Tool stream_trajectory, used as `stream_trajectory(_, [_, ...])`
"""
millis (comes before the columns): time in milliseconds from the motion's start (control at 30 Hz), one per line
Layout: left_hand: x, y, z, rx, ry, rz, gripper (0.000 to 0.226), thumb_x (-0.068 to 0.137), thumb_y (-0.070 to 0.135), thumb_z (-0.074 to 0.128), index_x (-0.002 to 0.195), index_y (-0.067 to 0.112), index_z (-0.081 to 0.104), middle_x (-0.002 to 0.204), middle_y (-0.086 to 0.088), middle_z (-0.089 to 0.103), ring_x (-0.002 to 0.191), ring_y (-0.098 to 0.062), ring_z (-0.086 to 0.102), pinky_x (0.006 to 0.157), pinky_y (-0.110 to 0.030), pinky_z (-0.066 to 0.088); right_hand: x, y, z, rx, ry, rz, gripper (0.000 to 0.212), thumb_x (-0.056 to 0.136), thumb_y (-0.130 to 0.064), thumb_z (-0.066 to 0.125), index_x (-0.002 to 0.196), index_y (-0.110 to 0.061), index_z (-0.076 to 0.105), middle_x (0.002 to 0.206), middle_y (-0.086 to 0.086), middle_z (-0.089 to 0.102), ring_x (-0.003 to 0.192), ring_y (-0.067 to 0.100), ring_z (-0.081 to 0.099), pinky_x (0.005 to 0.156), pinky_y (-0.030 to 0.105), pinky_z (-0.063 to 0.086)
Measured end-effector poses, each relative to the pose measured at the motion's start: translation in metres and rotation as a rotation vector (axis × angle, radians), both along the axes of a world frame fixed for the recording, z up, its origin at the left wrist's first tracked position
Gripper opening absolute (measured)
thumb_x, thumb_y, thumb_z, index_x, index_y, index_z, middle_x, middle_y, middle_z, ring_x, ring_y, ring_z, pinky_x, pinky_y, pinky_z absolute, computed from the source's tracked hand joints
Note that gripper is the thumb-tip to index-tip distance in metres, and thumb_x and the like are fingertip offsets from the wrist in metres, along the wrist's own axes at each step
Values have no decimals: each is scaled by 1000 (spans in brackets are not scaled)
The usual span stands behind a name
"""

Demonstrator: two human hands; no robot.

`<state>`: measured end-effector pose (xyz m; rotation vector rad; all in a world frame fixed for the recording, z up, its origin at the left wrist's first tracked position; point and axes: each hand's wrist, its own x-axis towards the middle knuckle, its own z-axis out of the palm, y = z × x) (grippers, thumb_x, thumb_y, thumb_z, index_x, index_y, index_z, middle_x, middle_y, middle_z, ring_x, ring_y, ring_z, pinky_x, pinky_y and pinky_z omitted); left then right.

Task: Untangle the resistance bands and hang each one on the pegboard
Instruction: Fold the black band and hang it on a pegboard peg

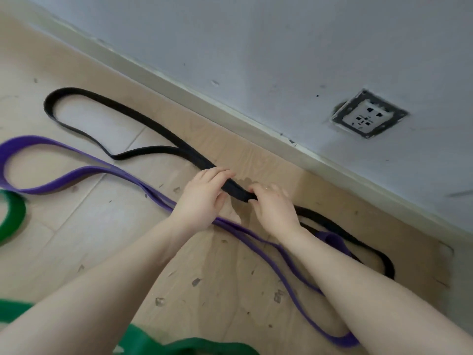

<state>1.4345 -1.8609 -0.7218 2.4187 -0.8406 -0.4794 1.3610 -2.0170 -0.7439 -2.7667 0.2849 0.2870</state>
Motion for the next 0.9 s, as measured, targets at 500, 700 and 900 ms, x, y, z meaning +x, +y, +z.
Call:
stream_trajectory(500, [-43, 27, 204, -365, -8, -28, 11, 91, 11, 56, 98, 12, 65, 89, 6, 59, 82, -8, 53, 71, -9, 39, -65, 25, 200, 815, -103, -148, 35, 90, -19, 59, 119, -38, 50, 116, -21, 57, 113, -5, 50, 101, 29, 41])
stream_trajectory(700, [-73, 48, 291, -572, 21, 80, 17, 95, 12, 49, 92, 24, 60, 84, 16, 59, 78, 5, 55, 72, -8, 44, -93, 36, 249, 770, -86, -126, 26, 92, -18, 55, 114, -33, 54, 110, -17, 60, 108, 1, 55, 97, 30, 44])
stream_trajectory(900, [-77, 83, 307, -713, 92, 485, 19, 97, 20, 45, 101, 17, 64, 91, 7, 62, 89, -8, 57, 77, -21, 47, -93, 78, 337, 941, -372, -248, 4, 88, -21, 62, 91, -22, 60, 82, -5, 62, 77, 9, 60, 71, 17, 51])
